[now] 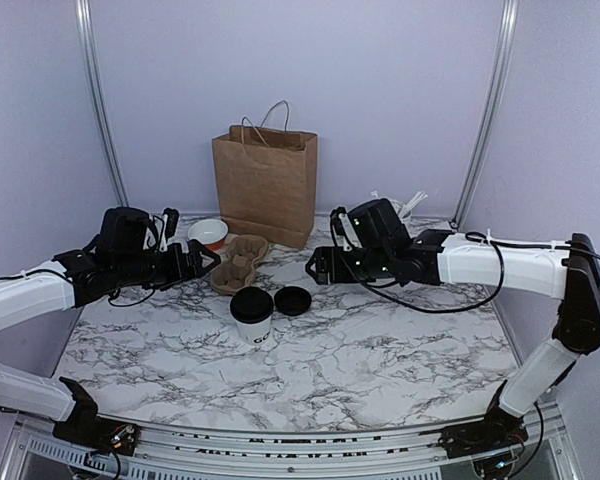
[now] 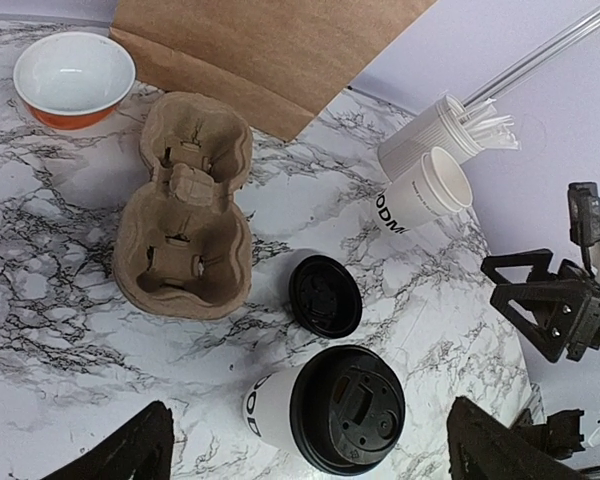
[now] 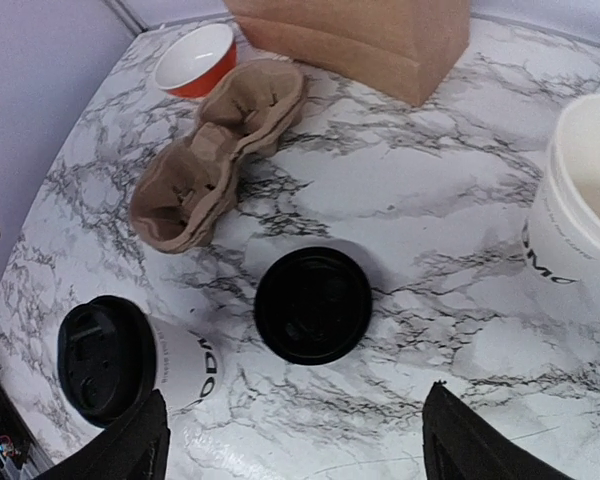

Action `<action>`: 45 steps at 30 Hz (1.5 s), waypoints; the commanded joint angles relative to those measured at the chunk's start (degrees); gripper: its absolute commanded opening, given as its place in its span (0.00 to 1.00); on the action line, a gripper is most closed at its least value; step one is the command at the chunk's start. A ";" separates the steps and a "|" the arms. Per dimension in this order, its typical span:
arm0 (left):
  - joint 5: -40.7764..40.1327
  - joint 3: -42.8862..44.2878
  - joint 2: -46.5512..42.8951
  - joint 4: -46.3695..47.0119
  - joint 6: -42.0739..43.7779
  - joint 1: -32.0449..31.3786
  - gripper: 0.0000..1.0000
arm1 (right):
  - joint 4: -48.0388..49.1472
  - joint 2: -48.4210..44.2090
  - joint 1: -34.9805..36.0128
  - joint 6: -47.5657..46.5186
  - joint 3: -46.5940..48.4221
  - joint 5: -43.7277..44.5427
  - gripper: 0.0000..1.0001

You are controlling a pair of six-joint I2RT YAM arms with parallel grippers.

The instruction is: Pack the takeout coffee

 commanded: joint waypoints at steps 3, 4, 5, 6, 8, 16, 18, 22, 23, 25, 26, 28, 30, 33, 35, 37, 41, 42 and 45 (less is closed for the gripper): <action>0.40 0.59 -0.58 -4.18 1.60 0.36 0.99 | -8.26 5.46 10.36 -1.79 13.02 6.08 0.88; -0.35 0.42 -0.97 -4.68 1.49 0.34 0.99 | -9.37 6.78 11.45 -2.46 14.73 6.31 0.89; -1.10 0.24 -1.50 -5.28 1.35 0.38 0.99 | -10.82 8.11 12.42 -3.00 16.70 6.84 0.90; -1.74 0.05 -2.09 -5.67 1.38 0.44 0.99 | -12.88 9.69 13.26 -3.65 18.59 7.52 0.91; -3.31 -0.10 -2.93 -6.80 1.32 0.68 0.99 | -15.96 12.90 14.72 -4.83 22.65 8.62 0.91; -9.67 0.08 -5.52 -9.75 0.14 3.30 0.99 | -23.29 22.27 18.12 -7.58 35.03 10.69 0.89; -10.28 0.22 -5.87 -9.70 0.05 4.10 0.99 | -24.31 23.64 18.44 -8.04 38.02 10.92 0.87; -9.92 0.74 -5.99 -9.89 0.97 5.37 0.99 | -25.61 25.94 18.53 -8.87 40.80 11.53 0.84; -9.61 0.90 -5.89 -9.96 1.15 5.62 0.99 | -25.95 26.44 18.60 -9.07 41.56 11.48 0.84; -9.03 1.11 -5.63 -10.00 1.31 6.11 0.99 | -26.49 27.29 18.71 -9.25 42.79 11.58 0.84; -8.89 1.21 -5.50 -9.97 1.33 6.28 0.99 | -26.78 27.67 18.78 -9.38 43.30 11.65 0.84; -8.61 1.26 -5.09 -9.85 1.28 6.57 0.99 | -27.12 28.44 18.95 -9.52 44.04 11.90 0.84; -8.35 1.30 -4.67 -9.56 1.28 6.75 0.99 | -27.55 29.24 18.97 -9.67 44.78 11.97 0.84; -7.95 1.30 -4.20 -9.07 1.24 6.91 0.99 | -28.06 30.17 19.05 -9.80 45.61 12.24 0.84; -7.69 1.31 -4.03 -8.98 1.43 7.05 0.99 | -28.15 30.59 19.04 -9.88 45.82 12.05 0.84; -7.63 1.31 -3.88 -8.94 1.44 7.16 0.99 | -28.23 30.91 19.06 -9.89 45.86 12.15 0.84; -7.23 1.18 -3.72 -8.73 1.54 7.50 0.99 | -28.50 31.49 19.06 -9.77 45.92 12.20 0.84; -7.12 1.14 -3.70 -8.60 1.56 7.52 0.99 | -28.51 31.67 19.06 -9.78 45.86 12.24 0.84; -6.81 1.13 -3.44 -8.42 1.57 7.76 0.99 | -28.48 32.00 19.05 -9.78 45.93 12.02 0.84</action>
